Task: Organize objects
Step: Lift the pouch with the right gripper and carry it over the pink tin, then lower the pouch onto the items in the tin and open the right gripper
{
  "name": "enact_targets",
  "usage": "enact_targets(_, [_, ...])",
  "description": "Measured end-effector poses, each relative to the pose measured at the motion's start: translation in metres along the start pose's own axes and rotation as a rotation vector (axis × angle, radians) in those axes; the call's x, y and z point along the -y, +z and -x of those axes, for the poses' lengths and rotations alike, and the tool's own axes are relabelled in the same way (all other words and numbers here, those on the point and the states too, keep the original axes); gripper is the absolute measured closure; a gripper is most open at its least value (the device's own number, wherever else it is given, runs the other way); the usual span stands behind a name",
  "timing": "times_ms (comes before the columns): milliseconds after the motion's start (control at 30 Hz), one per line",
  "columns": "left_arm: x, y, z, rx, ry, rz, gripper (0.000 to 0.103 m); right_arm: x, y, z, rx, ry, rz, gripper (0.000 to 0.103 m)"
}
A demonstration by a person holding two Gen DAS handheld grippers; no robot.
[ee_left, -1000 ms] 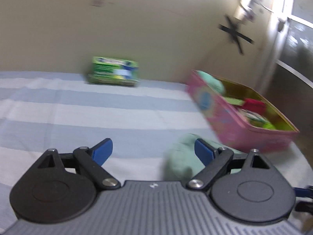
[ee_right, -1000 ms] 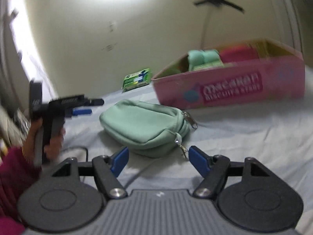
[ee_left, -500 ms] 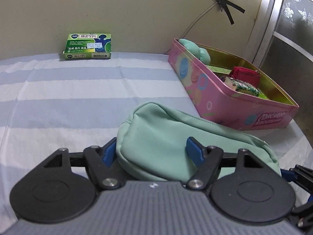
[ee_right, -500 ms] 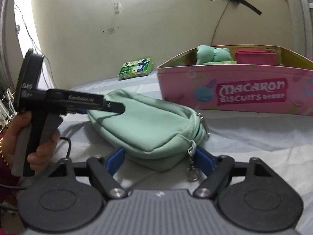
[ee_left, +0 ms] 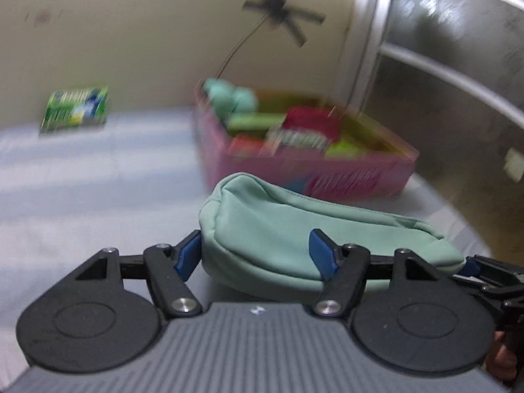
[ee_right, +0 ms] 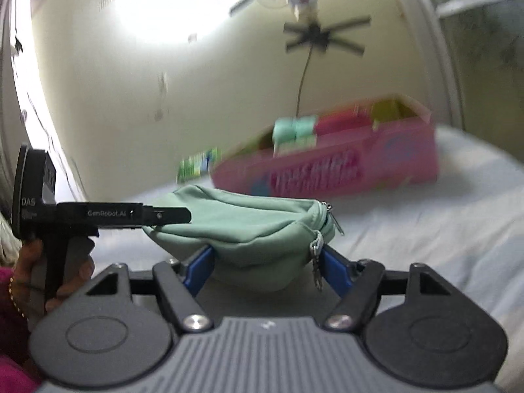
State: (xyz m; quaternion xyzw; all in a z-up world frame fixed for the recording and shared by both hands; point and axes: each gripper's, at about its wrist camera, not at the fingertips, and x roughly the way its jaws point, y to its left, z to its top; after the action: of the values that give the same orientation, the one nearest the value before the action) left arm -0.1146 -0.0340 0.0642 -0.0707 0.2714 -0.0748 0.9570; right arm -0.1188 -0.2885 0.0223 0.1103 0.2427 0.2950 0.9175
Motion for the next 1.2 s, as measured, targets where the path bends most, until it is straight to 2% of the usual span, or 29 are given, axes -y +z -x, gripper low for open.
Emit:
enact_targets(133, [0.026,0.049,0.002,0.096,-0.007,-0.040,0.031,0.006,0.044,0.007,0.120,-0.012,0.043,0.032])
enact_targets(233, [0.038,0.078,-0.020,0.095,0.014,-0.053,0.031,0.021,0.074,-0.007,0.147,-0.037,0.061,0.032])
enact_targets(300, [0.040,0.090,-0.045,0.055,0.035,-0.037,0.031,0.038,0.088,-0.026,0.124,-0.044,0.039,0.032])
enact_targets(467, [0.034,0.101,-0.106,-0.072,0.100,0.021,0.031,0.081,0.117,-0.082,0.002,-0.039,-0.051,0.032])
enact_targets(633, [0.037,0.117,-0.147,-0.081,0.197,0.010,0.031,0.099,0.147,-0.139,-0.128,-0.094,-0.022,0.032])
enact_targets(733, [0.041,0.123,-0.166,-0.066,0.225,-0.023,0.031,0.098,0.154,-0.167,-0.166,-0.225,0.103,0.034])
enact_targets(833, [0.048,0.124,-0.189,-0.095,0.268,-0.069,0.027,0.099,0.155,-0.192,-0.209,-0.309,0.173,0.034])
enact_targets(967, [0.044,0.122,-0.189,-0.118,0.255,-0.029,0.024,0.094,0.148,-0.187,-0.153,-0.303,0.200,0.026])
enact_targets(1100, [0.057,0.108,-0.174,-0.067,0.292,-0.139,0.023,0.087,0.138,-0.175,-0.116,-0.304,0.200,0.026])
enact_targets(1200, [0.065,0.100,-0.160,-0.040,0.292,-0.175,0.023,0.083,0.132,-0.167,-0.105,-0.299,0.179,0.026])
